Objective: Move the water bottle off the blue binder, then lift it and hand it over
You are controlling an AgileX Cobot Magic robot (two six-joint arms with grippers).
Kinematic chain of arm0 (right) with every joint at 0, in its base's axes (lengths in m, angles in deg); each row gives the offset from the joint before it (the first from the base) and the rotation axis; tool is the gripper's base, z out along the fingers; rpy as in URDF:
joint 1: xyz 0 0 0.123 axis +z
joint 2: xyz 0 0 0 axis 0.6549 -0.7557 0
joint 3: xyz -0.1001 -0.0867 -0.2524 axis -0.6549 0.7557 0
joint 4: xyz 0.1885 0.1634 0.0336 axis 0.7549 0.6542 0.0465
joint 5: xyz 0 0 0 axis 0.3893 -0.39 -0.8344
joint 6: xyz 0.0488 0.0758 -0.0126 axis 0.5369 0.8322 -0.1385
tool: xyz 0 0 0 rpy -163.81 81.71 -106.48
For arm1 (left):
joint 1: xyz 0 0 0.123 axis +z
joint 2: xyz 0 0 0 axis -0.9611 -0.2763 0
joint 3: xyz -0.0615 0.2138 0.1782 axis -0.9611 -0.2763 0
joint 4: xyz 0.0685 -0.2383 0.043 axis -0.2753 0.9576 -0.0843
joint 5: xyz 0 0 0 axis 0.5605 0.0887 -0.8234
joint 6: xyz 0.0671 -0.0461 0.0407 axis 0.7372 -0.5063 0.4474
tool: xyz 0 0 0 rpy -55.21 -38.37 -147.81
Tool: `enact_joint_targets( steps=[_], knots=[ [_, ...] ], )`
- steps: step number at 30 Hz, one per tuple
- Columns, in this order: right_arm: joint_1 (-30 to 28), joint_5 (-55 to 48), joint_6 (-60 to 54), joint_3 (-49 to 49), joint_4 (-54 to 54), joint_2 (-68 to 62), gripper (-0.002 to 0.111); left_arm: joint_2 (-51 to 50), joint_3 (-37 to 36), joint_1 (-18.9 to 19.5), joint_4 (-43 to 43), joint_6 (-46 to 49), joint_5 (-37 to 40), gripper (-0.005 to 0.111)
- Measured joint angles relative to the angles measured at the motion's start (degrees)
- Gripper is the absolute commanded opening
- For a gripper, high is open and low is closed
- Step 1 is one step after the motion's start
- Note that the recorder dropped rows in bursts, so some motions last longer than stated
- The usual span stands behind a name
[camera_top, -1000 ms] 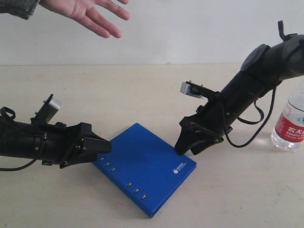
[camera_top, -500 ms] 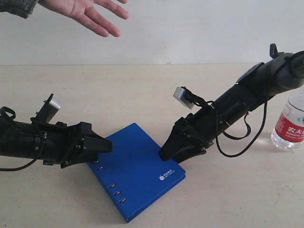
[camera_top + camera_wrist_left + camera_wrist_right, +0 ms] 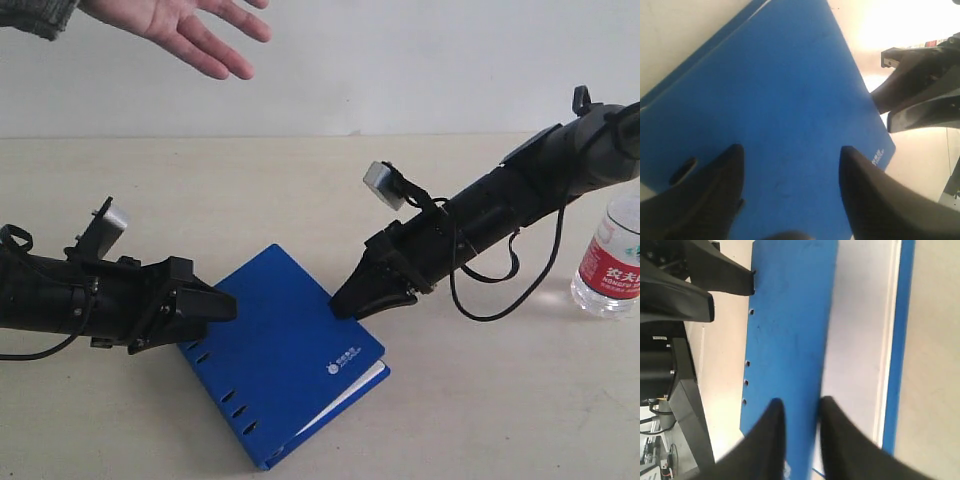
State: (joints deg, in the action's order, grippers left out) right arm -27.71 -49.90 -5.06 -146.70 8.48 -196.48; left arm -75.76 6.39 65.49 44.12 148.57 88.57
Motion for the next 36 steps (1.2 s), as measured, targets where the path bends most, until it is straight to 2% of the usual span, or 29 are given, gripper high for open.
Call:
enact_joint_targets(
  steps=[3, 8, 11, 12, 15, 27, 32, 36],
  knots=[
    [0.0, 0.0, -0.6, 0.0, 0.0, 0.0, 0.004, 0.0, 0.0, 0.0, 0.0, 0.0, 0.0, 0.054],
    [0.0, 0.0, -1.0, 0.0, 0.0, 0.0, 0.028, 0.0, 0.0, 0.0, 0.0, 0.0, 0.0, 0.054],
    [1.3, 0.0, -1.0, 0.0, -0.4, 0.0, 0.027, 0.0, 0.0, 0.0, 0.0, 0.2, 0.3, 0.054],
    [2.2, 0.0, -1.0, 0.0, -0.6, 0.0, 0.024, 0.0, 0.0, 0.0, 0.0, 0.2, 0.5, 0.054],
    [4.9, 0.0, -1.0, 0.0, -2.4, 0.0, 0.000, 0.0, 0.0, 0.0, 0.0, 0.4, 0.5, 0.054],
    [4.8, -1.9, -5.1, 0.0, -0.9, 0.0, 0.000, 0.0, 0.0, 0.1, 0.0, 0.4, 1.0, 0.054],
    [-2.4, -2.2, -6.6, 0.0, 3.1, 0.0, 0.000, 0.0, 0.0, 2.9, 0.0, 0.4, 0.6, 0.054],
    [-4.5, -1.1, -6.5, 0.0, 3.5, 0.6, 0.000, 0.0, 0.0, 3.8, 0.0, 0.4, -0.1, 0.054]
  ],
)
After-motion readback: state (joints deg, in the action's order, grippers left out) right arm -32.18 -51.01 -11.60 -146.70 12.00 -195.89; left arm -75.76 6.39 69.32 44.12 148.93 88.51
